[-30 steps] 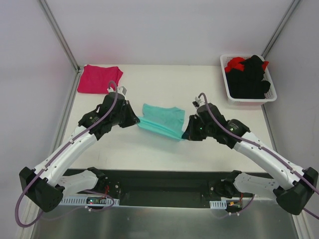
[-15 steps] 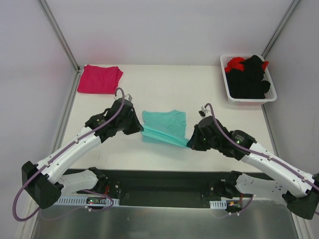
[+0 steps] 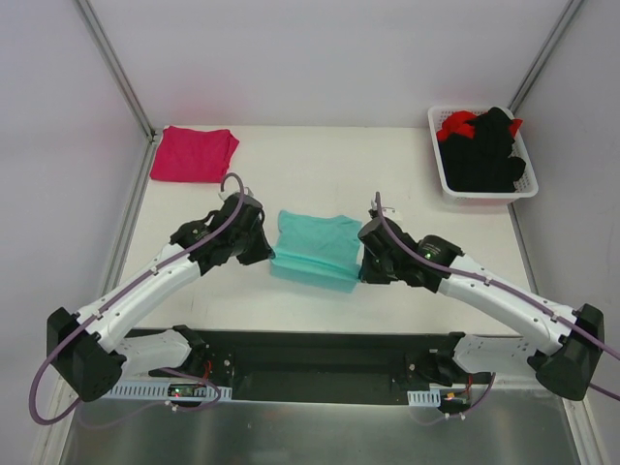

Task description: Fold and stack the t-shirts

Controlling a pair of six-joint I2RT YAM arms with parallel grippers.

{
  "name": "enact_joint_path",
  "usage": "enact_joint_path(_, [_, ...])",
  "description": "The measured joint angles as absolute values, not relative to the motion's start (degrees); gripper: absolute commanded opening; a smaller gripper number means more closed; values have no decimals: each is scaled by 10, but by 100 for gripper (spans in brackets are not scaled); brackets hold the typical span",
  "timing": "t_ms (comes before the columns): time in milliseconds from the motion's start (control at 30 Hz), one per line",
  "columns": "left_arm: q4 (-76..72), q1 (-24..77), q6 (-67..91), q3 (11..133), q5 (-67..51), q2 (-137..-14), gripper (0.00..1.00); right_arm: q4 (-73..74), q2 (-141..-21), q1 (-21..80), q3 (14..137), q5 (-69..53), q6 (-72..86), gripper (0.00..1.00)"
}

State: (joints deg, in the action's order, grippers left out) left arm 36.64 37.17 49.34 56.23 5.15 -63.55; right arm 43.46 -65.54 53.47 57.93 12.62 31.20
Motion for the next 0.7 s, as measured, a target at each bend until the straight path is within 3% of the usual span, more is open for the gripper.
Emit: enact_joint_path(700, [364, 370, 486, 665, 68, -795, 0, 433, -726, 444, 618, 145, 234, 1])
